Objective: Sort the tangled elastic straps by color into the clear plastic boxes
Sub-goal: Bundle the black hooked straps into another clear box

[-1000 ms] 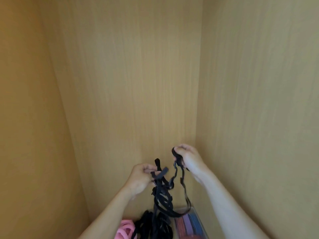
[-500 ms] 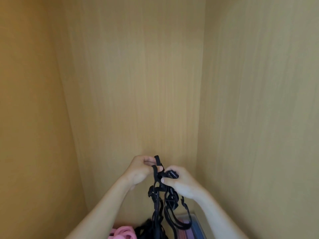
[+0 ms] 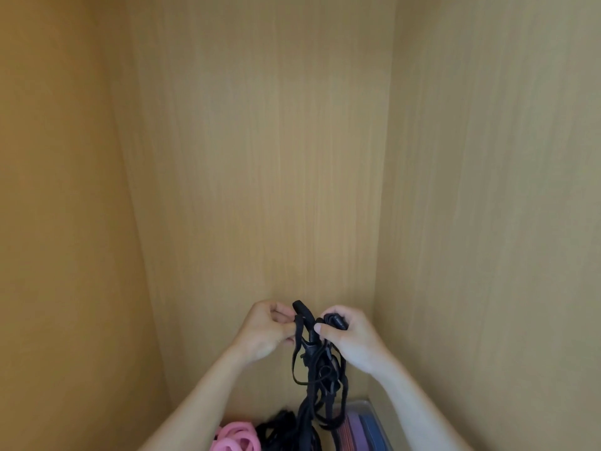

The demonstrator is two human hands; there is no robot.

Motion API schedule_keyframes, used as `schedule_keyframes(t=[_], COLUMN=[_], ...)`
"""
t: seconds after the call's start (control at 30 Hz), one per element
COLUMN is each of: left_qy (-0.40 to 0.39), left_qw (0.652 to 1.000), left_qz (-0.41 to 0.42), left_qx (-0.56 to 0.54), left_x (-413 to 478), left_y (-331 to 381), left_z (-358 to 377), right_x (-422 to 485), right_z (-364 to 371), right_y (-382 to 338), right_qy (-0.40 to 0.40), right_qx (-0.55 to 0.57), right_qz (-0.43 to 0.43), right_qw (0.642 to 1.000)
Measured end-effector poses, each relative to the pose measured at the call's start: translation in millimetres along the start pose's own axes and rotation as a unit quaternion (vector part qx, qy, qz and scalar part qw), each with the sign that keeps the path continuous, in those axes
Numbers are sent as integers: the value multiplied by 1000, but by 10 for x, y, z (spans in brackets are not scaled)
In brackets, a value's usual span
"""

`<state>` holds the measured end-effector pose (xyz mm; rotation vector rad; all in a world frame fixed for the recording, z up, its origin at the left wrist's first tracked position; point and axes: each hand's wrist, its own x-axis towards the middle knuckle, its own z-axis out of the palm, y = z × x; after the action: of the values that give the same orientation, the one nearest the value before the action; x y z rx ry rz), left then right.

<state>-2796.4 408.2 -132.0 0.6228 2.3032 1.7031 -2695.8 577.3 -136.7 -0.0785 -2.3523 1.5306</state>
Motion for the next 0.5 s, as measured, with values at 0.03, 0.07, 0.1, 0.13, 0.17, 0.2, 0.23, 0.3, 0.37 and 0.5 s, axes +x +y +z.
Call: schedule_keyframes(t=[0.03,0.07,0.1,0.13,0.17,0.2,0.23,0.3,0.37,0.5], left_qy=[8,17,25,30,34,35,36,36,32,32], left_qw=[1000,1000,999,999,999,998,998,997,997,993], left_qz=[3,5,5,6,9,14,19,28,33,24], left_qx=[-11,-23,-33,-39,-41,-43,-49,-63,-65,-111], left_x=[1,2,-1,-6,-12,-19,-23,-29,-36,-64], left_y=[-11,-22,-30,-40,-48,-60,-74,-106,-130,-195], left_z=[3,1,-1,0,-1,-5,-12,-44,-95,-209], right_x=[-1,-1,0,6,13,25,36,52,54,45], right_z=[-5,-13,-21,-30,-43,-56,-69,-92,-104,-119], right_y=[20,42,62,80,98,117,135,185,231,259], right_qy=[1,1,-2,-4,-4,-3,0,4,14,60], right_qx=[-5,-13,-22,-31,-43,-59,-76,-94,-85,-53], right_qz=[0,0,2,5,9,13,16,22,28,36], right_qw=[1000,1000,1000,999,999,998,997,995,996,996])
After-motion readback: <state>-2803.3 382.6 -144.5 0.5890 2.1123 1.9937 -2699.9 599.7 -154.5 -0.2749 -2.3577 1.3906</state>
